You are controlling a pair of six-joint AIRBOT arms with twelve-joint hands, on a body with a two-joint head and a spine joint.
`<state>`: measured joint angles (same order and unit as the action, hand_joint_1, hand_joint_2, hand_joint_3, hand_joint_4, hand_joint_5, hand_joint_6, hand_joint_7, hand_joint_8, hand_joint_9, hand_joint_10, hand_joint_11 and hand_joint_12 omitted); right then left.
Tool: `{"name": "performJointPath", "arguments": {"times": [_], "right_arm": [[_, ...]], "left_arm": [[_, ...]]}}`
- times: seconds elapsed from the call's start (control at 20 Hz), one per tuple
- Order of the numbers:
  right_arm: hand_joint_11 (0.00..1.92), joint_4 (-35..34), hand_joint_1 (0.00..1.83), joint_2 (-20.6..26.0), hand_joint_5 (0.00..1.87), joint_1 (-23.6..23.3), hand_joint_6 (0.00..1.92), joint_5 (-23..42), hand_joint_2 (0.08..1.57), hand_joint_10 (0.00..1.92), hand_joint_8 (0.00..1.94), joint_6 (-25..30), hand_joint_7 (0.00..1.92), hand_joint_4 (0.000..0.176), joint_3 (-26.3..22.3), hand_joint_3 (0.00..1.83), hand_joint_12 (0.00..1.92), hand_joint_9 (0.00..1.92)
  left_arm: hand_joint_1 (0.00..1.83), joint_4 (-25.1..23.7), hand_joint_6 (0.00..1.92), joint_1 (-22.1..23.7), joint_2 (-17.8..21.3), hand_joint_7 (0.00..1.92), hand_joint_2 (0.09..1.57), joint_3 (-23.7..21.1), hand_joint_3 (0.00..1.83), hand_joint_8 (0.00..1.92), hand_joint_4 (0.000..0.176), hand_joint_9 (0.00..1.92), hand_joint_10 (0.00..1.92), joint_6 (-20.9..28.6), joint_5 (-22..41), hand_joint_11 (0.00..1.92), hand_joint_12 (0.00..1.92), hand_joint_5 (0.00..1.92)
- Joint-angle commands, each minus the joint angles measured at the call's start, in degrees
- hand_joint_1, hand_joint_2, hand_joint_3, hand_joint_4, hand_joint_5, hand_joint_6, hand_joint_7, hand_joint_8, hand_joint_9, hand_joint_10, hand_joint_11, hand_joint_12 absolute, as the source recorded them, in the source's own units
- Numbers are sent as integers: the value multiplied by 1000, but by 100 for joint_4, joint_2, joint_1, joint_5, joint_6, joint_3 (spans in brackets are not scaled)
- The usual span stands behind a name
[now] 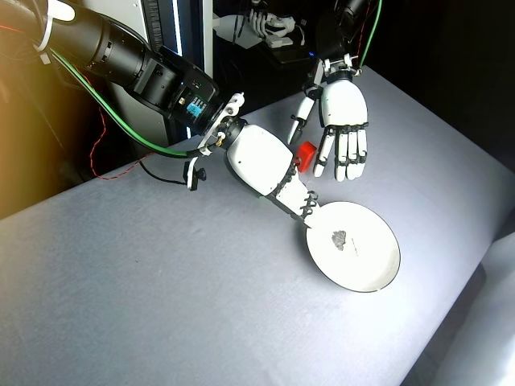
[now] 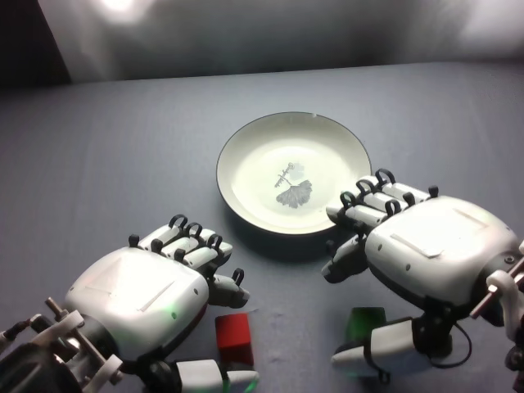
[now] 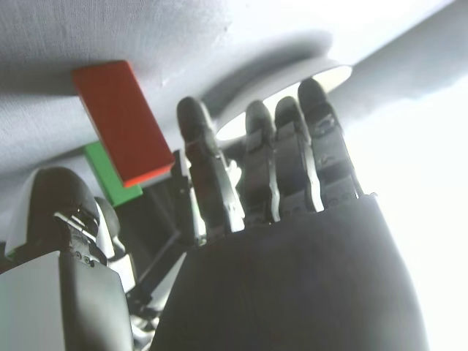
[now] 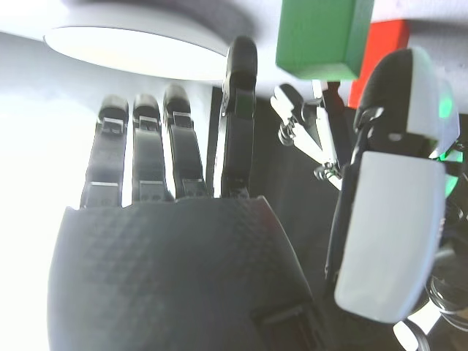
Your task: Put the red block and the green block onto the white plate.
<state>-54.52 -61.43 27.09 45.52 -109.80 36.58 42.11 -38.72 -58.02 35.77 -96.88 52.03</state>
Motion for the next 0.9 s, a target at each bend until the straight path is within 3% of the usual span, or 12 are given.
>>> {"name": "performJointPath", "arguments": {"times": [0.0, 0.1, 0.25, 0.3, 0.35, 0.5, 0.55, 0.6, 0.7, 0.75, 0.85], "right_arm": [[0, 300, 643, 0, 734, 16, 5, 350, 819, 6, 3, 13, 165, 106, 10, 2, 0, 49], [0, 314, 667, -24, 743, 22, 8, 344, 801, 6, 6, 1, 176, 94, 50, 0, 0, 51], [0, 314, 665, -54, 723, 96, 1, 297, 808, 4, 0, -14, 144, 95, 80, 0, 0, 50], [0, 315, 750, -67, 748, 129, 12, 285, 810, 7, 20, -32, 197, 75, 87, 0, 0, 49], [0, 317, 750, -72, 748, 144, 12, 285, 810, 7, 20, -42, 197, 75, 97, 0, 0, 49], [0, 319, 812, -74, 773, 180, 17, 285, 810, 12, 22, -59, 233, 97, 166, 0, 0, 70], [0, 320, 833, -73, 791, 191, 22, 285, 813, 14, 20, -77, 238, 93, 193, 0, 0, 79], [0, 320, 847, -73, 790, 204, 17, 285, 824, 12, 20, -83, 253, 82, 213, 4, 0, 81], [0, 326, 866, -72, 776, 223, 10, 279, 819, 12, 18, -84, 258, 78, 227, 1, 0, 86], [0, 340, 857, -73, 797, 227, 16, 259, 829, 7, 15, -84, 261, 86, 225, 4, 0, 78], [0, 343, 854, -79, 809, 215, 19, 240, 839, 7, 9, -82, 252, 85, 222, 8, 0, 79]], "left_arm": [[430, -272, 5, 42, -16, 261, 1045, 13, 0, 4, 136, 162, 5, -26, 487, 0, 586, 676], [429, -263, 0, 38, -58, 250, 1046, 33, 0, 0, 142, 160, 3, -37, 487, 0, 597, 656], [401, -263, 0, 38, -115, 228, 1058, 60, 2, 1, 146, 145, 1, -61, 487, 0, 575, 636], [423, -262, 8, 37, -145, 275, 1053, 77, 0, 10, 139, 147, 1, -66, 487, 0, 594, 667], [423, -262, 8, 37, -170, 275, 1053, 89, 0, 10, 139, 147, 1, -73, 487, 0, 594, 667], [438, -252, 8, 31, -243, 294, 1045, 127, 0, 6, 143, 162, 6, -76, 488, 0, 630, 686], [435, -249, 8, 27, -271, 295, 1049, 143, 0, 5, 146, 161, 4, -76, 502, 0, 635, 689], [451, -249, 10, 22, -288, 305, 1048, 149, 0, 7, 137, 169, 6, -77, 527, 0, 637, 699], [444, -246, 9, 15, -316, 309, 1050, 164, 0, 7, 141, 167, 4, -80, 542, 0, 636, 701], [433, -246, 2, 14, -326, 276, 1062, 173, 4, 0, 140, 161, 0, -81, 543, 0, 598, 695], [433, -246, 3, 13, -332, 280, 1065, 186, 5, 3, 137, 164, 2, -84, 543, 0, 594, 697]]}}
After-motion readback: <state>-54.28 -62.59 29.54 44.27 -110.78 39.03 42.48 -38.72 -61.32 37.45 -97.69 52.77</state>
